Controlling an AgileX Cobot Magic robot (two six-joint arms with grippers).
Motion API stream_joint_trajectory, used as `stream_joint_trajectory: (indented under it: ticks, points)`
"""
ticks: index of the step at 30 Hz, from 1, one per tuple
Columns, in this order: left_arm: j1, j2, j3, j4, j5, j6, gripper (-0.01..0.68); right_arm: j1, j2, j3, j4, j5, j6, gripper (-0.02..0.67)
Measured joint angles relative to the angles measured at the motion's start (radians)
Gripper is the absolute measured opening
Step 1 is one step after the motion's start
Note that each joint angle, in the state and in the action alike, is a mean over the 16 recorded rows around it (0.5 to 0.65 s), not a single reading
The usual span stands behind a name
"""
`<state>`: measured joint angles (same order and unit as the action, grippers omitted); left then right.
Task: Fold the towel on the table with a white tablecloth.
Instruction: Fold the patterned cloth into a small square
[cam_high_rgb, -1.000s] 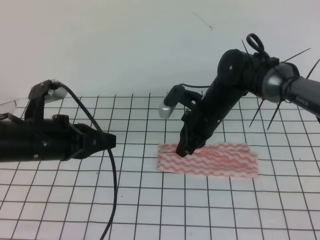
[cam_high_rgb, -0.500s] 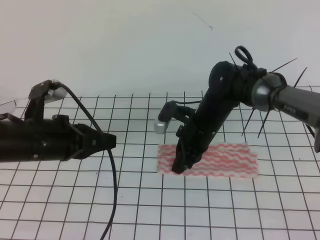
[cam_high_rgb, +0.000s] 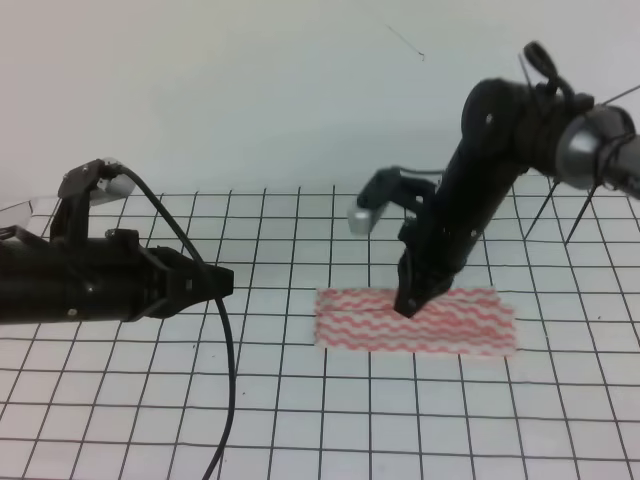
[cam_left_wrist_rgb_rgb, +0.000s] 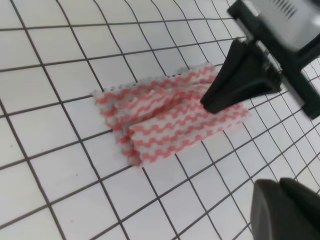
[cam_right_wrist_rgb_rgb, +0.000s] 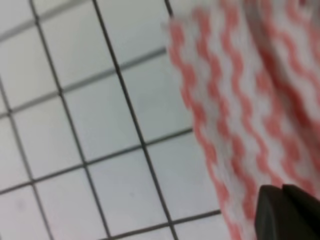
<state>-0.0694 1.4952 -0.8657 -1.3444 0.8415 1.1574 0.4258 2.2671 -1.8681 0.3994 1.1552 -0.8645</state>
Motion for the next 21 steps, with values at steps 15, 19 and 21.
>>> stream_joint_trajectory:
  ticks: [15,19,21]
  points:
    - [0.0,0.0,0.0,0.0,0.0,0.001,-0.002,-0.011,-0.01,0.126,-0.237,-0.102,0.187,0.0]
    - [0.0,0.0,0.0,-0.001,0.0,0.001,-0.002,-0.014,-0.015,0.127,-0.252,-0.108,0.194,0.0]
    - [0.0,0.0,0.0,-0.001,0.0,0.001,-0.002,-0.016,-0.019,0.127,-0.239,-0.105,0.179,0.0]
